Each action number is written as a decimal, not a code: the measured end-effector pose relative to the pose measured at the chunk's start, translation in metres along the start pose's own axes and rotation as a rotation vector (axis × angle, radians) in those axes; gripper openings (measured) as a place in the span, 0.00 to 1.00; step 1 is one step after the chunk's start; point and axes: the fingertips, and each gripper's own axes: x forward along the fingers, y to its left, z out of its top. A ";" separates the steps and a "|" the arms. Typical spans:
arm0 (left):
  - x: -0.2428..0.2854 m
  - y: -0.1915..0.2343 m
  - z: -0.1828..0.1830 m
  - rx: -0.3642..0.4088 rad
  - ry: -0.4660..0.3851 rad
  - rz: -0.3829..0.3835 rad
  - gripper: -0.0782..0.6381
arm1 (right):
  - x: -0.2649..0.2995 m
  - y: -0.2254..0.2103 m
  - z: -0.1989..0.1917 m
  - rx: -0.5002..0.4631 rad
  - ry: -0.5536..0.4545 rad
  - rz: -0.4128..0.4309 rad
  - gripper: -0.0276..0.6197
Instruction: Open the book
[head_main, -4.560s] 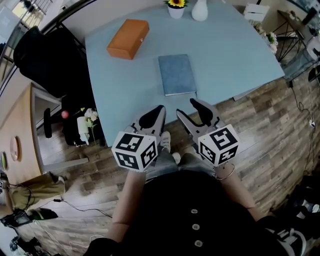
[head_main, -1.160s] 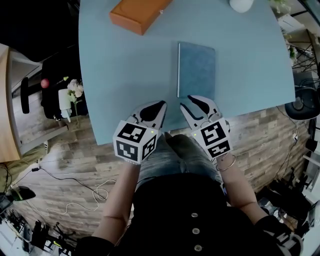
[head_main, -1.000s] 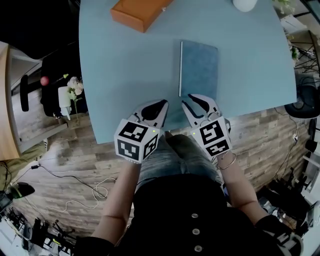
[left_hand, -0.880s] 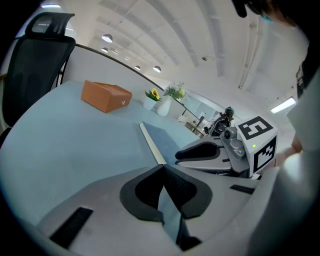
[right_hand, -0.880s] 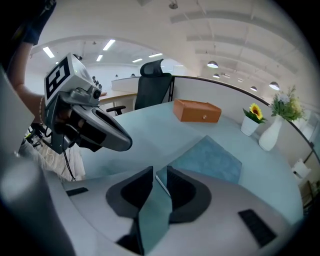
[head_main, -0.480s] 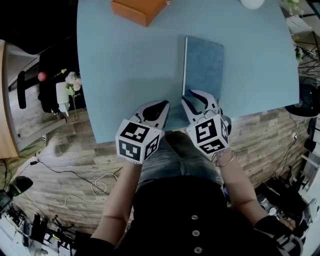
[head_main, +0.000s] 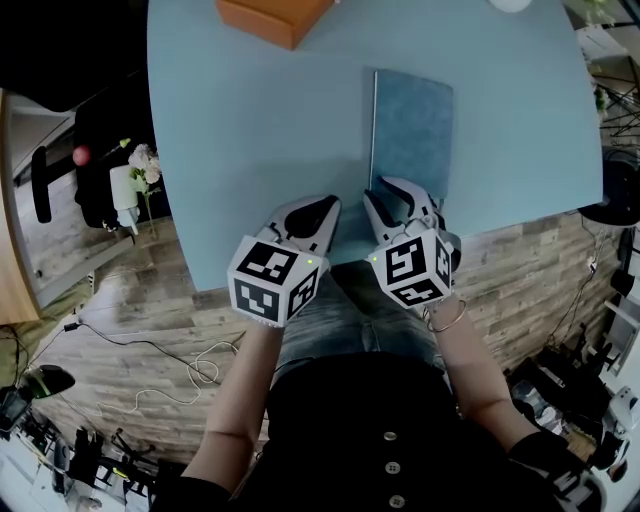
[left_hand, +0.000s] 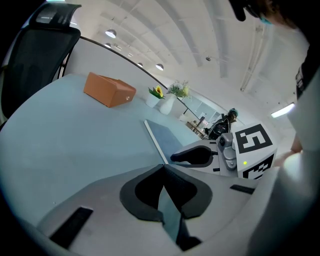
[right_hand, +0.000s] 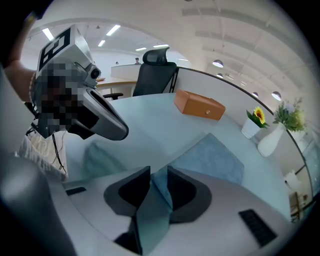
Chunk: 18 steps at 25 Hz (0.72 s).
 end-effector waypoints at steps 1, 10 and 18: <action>0.001 0.000 0.000 0.001 0.003 -0.002 0.13 | 0.000 0.000 0.000 0.000 0.002 -0.003 0.21; 0.006 0.002 0.006 0.017 0.016 -0.027 0.13 | 0.004 0.001 -0.001 -0.068 0.025 -0.029 0.21; 0.008 0.001 0.009 0.037 0.023 -0.034 0.13 | 0.004 0.002 -0.003 -0.053 0.044 -0.016 0.20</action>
